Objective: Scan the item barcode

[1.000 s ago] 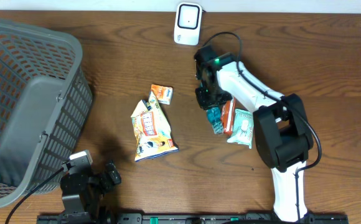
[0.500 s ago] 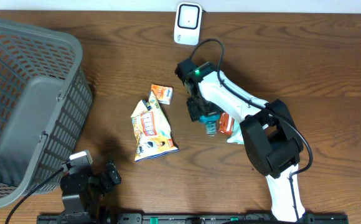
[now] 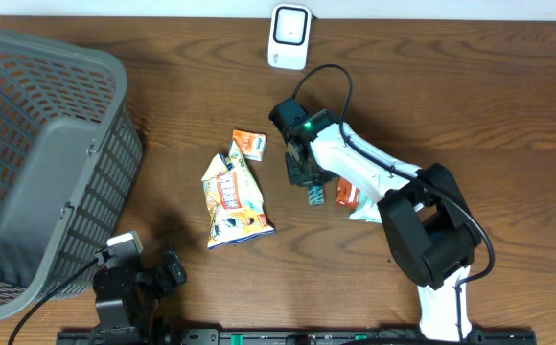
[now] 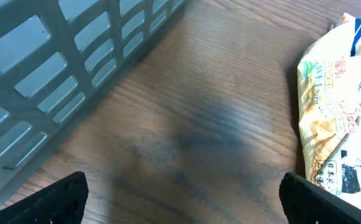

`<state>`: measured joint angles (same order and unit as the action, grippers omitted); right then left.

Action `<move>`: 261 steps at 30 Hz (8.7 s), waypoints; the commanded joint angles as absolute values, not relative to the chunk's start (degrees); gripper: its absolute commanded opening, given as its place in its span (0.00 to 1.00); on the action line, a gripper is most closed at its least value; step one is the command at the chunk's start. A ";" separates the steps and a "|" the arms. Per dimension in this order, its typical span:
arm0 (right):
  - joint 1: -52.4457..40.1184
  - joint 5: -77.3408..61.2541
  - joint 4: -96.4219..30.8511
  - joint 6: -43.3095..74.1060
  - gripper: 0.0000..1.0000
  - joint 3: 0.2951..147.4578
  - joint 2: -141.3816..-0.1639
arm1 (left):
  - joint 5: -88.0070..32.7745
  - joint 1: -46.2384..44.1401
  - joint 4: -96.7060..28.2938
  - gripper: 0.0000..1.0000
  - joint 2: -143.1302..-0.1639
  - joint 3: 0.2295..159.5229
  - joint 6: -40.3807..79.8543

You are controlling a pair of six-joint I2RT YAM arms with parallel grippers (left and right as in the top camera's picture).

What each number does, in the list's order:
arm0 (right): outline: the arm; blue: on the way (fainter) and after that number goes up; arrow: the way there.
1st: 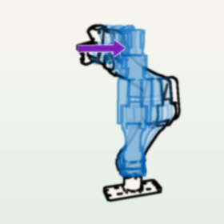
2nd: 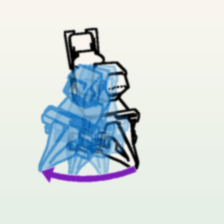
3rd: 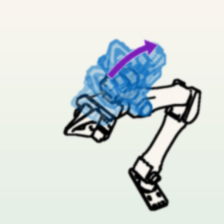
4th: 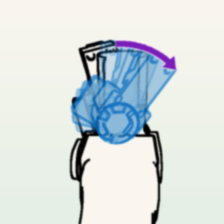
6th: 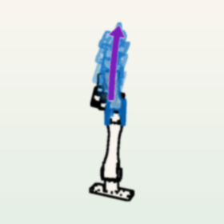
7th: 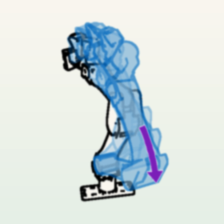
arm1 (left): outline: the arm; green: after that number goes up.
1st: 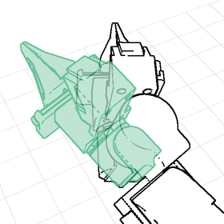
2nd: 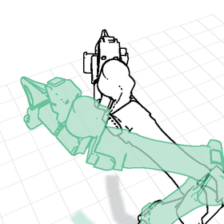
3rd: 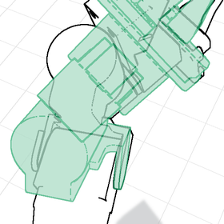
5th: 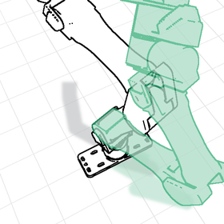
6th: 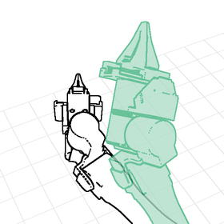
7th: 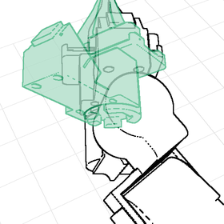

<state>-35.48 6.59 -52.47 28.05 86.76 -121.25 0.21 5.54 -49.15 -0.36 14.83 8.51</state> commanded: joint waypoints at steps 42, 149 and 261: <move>-35.35 -7.03 -53.10 -3.73 0.01 81.19 -121.40 | 0.69 5.82 -51.77 0.98 -0.27 13.87 7.33; -25.06 -58.78 -65.14 -20.67 0.01 74.96 -88.73 | 0.69 5.82 -51.77 0.98 -0.27 13.87 7.33; 27.77 40.42 -43.09 -9.08 0.12 109.65 -134.21 | 0.69 5.82 -51.77 0.98 -0.27 13.87 7.33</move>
